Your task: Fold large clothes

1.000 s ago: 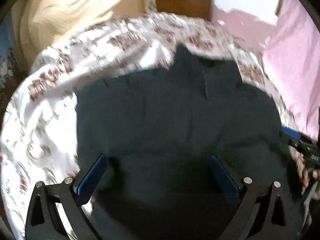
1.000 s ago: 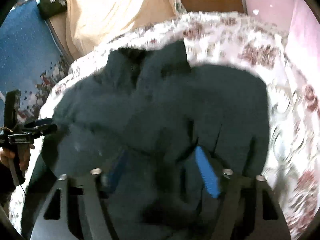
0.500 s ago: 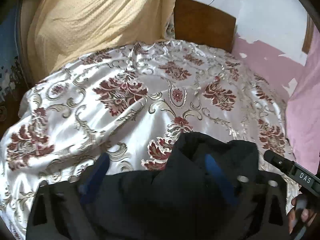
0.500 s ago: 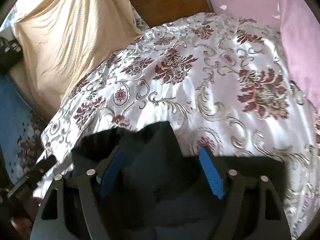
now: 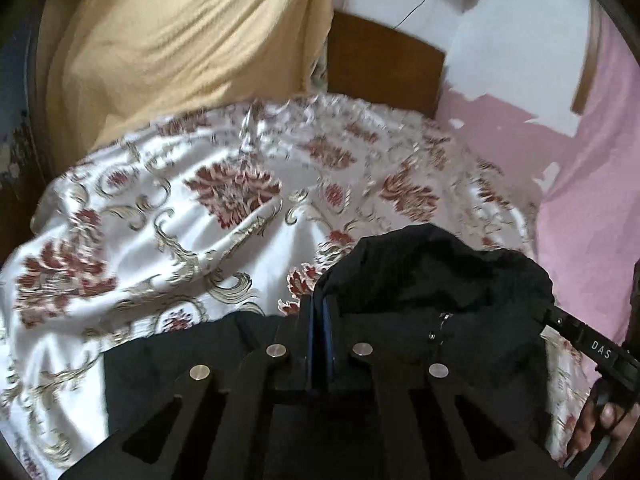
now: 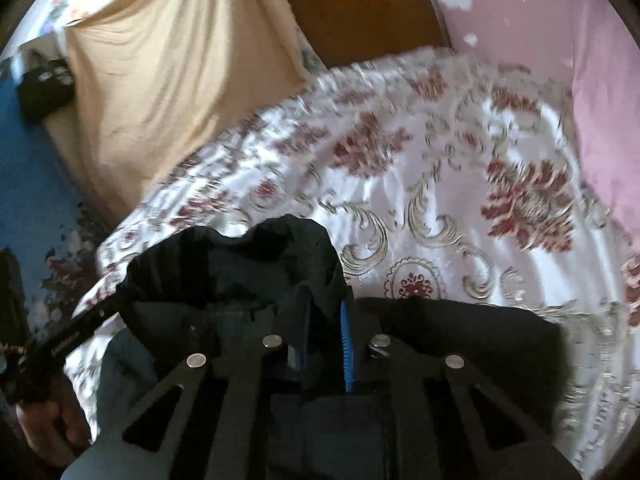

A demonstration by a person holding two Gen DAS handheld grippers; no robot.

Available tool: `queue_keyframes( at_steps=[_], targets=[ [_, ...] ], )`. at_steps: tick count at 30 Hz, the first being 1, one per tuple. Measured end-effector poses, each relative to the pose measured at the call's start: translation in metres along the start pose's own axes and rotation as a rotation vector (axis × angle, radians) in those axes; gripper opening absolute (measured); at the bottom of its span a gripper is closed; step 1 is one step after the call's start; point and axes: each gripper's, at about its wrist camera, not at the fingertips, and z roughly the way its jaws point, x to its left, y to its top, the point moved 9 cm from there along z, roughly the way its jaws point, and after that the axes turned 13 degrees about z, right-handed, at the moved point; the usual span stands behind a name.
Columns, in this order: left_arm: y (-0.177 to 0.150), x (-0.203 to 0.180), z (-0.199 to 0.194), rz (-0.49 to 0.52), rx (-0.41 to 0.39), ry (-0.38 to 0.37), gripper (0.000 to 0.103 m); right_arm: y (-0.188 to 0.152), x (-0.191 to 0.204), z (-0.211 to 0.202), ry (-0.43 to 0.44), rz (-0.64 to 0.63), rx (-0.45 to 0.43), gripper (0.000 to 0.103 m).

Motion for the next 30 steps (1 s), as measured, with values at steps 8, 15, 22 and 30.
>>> queue_keyframes(
  at_steps=[8,15,22,30],
  targets=[
    [-0.03,-0.022,-0.103,0.105,-0.094,0.055,0.005,-0.029,0.009,-0.104,0.056,-0.118,-0.071,0.009],
    [-0.07,-0.031,-0.158,0.073,-0.156,0.034,0.004,-0.071,-0.003,-0.172,0.093,-0.163,-0.137,0.009],
    [-0.117,-0.022,-0.138,-0.036,-0.116,-0.005,0.004,-0.12,-0.029,-0.179,0.091,-0.169,-0.152,0.007],
    [-0.146,-0.015,-0.073,-0.088,-0.038,0.025,0.004,-0.137,-0.059,-0.112,0.019,-0.125,-0.088,0.007]
  ],
)
